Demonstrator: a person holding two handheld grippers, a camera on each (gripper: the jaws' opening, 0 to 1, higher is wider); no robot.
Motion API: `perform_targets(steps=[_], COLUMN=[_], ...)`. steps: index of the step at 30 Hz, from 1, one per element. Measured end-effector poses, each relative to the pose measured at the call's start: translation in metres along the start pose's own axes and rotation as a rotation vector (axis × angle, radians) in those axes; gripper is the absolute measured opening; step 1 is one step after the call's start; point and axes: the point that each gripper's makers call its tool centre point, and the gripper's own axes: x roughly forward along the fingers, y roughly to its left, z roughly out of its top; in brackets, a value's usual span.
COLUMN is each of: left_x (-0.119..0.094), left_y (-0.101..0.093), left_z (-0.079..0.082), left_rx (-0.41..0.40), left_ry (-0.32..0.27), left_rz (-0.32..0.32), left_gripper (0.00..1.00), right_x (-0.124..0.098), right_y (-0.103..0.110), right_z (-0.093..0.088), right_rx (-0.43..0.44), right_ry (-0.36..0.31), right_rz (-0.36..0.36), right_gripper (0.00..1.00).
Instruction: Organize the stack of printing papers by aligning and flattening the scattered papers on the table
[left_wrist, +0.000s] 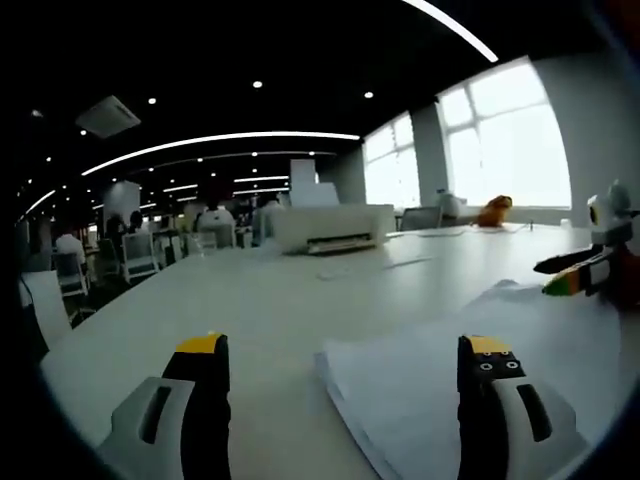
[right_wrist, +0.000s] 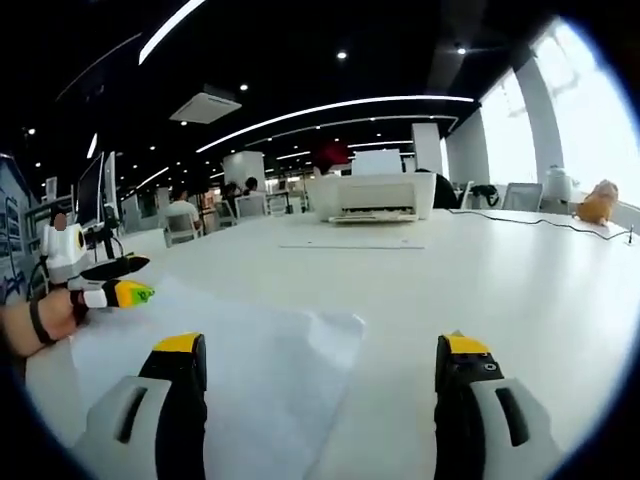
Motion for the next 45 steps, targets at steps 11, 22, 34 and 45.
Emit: perform_targets(steps=[11, 22, 34, 45], left_x=[-0.006, -0.026, -0.048, -0.071], left_y=[0.002, 0.012, 0.02, 0.011], left_z=[0.001, 0.006, 0.007, 0.03], left_rx=[-0.006, -0.138, -0.129, -0.076], left_ry=[-0.01, -0.039, -0.034, -0.081], left_rz=[0.003, -0.015, -0.029, -0.062], left_gripper=[0.97, 0.97, 0.97, 0.97], right_x=[-0.009, -0.025, -0.035, -0.041], right_y=[0.002, 0.007, 0.019, 0.024], right_z=[0.003, 0.006, 0.017, 0.011], right_rx=[0.02, 0.147, 0.098, 0.048], right_ry=[-0.029, -0.06, -0.108, -0.078], right_rz=[0.011, 0.067, 0.11, 0.109], right_gripper=[0.9, 0.9, 0.9, 0.9])
